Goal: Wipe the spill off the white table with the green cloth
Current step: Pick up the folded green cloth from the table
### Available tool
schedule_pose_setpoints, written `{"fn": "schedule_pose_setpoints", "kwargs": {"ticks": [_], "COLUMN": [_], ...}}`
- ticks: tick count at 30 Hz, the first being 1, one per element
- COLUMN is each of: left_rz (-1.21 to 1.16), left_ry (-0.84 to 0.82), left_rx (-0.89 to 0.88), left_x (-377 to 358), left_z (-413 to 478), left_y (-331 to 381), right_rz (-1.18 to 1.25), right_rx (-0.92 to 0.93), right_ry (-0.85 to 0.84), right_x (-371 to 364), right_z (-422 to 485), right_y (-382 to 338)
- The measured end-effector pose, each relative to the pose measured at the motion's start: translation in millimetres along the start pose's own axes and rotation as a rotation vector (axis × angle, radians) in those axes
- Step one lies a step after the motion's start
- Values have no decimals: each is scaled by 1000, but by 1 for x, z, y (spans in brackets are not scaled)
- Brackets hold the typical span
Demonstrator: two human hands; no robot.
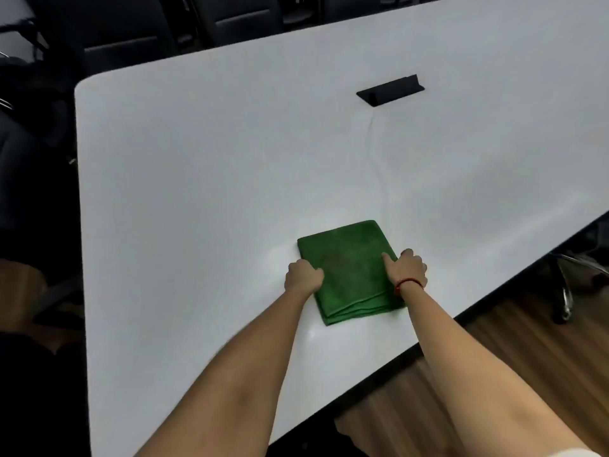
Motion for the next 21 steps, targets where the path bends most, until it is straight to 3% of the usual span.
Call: {"fn": "schedule_pose_setpoints", "kwargs": {"ticks": [3, 9, 14, 21], "left_rz": [-163, -460, -517, -525], "left_ry": [-2, -105, -69, 167], "left_rx": [130, 256, 104, -30], "left_x": [-7, -14, 11, 104], "left_z": [-3, -5, -8, -48], "left_y": [-4, -8, 6, -32], "right_rz": [-20, 219, 424, 471], "right_rx": [-94, -125, -14, 238], "right_ry": [-36, -175, -239, -340], "right_x": [-5, -16, -9, -22], "right_z": [-10, -18, -20, -86], "right_y": [4, -6, -33, -77]}}
Point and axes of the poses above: each hand's wrist, its own z-axis towards the middle knuckle, its own x-axis out of the back of the hand, y = z × x, the point moved 6 cm from there along z, towards the middle knuckle, and after that the axes turned 6 degrees about -z, right-handed, at the moved point
